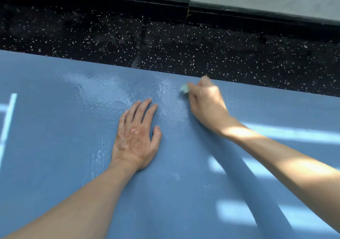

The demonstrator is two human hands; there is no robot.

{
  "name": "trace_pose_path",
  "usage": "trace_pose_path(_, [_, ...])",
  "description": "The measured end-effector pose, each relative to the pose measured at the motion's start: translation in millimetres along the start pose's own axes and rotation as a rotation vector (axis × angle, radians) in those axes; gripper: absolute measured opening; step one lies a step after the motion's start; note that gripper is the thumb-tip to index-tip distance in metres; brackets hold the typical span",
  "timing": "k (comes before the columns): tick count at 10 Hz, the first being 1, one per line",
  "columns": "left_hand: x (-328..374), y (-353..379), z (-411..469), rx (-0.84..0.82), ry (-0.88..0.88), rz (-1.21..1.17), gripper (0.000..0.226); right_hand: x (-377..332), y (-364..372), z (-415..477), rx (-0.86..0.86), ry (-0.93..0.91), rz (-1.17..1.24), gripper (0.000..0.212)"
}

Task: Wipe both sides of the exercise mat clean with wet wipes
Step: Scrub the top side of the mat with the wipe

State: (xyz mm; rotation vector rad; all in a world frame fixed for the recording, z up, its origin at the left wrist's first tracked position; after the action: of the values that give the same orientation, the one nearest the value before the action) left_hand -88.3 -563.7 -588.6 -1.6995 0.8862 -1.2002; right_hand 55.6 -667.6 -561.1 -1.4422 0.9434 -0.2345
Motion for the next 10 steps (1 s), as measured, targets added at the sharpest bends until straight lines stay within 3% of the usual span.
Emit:
trace_pose_path(1, [-0.3,-0.5,0.3,0.001,0.002,0.004,0.059,-3.7,5.3,-2.1,-0.067,-0.057,0.024,0.023])
trace_pose_path(2, [-1.0,1.1,-0.1,-0.009,-0.001,0.0,0.06,40.2,-21.4,27.2,-0.001,0.207,-0.08,0.028])
trace_pose_path(4, [-1.4,-0.1,0.0,0.0,-0.001,0.002,0.06,10.0,-8.1,-6.2,-0.068,-0.046,0.05,0.015])
trace_pose_path(5, [-1.8,1.6,-0.2,-0.014,-0.007,0.0,0.06,60.4,-28.2,16.4,-0.005,0.266,-0.098,0.026])
trace_pose_path(6, [-2.2,2.7,0.2,-0.02,-0.014,0.003,0.06,27.3,-15.3,-5.9,0.012,0.036,-0.039,0.02])
trace_pose_path(7, [-2.5,2.5,0.4,-0.016,-0.014,0.004,0.06,24.1,-9.2,-18.0,-0.055,-0.094,-0.046,0.029])
trace_pose_path(8, [-2.3,2.8,0.1,-0.018,-0.01,0.004,0.059,69.7,-34.3,-1.9,0.063,0.143,-0.003,0.04])
trace_pose_path(9, [-2.9,3.3,0.5,-0.021,-0.013,0.007,0.06,37.4,-18.7,-21.1,0.011,0.012,-0.052,0.049])
trace_pose_path(10, [-2.9,2.9,0.8,-0.016,-0.014,0.007,0.06,33.9,-19.2,-27.1,-0.044,-0.059,-0.02,0.043])
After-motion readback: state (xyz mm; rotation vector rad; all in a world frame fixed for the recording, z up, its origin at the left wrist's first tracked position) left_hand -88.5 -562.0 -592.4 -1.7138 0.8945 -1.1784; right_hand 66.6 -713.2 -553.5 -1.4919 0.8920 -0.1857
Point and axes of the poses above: each hand's wrist, its own z-axis towards the middle knuckle, its own y-axis out of the palm, x = y × z, the point moved 9 cm from there along z, towards the middle knuckle, and after that the axes turned 15 degrees about -x, right-handed, at the moved point
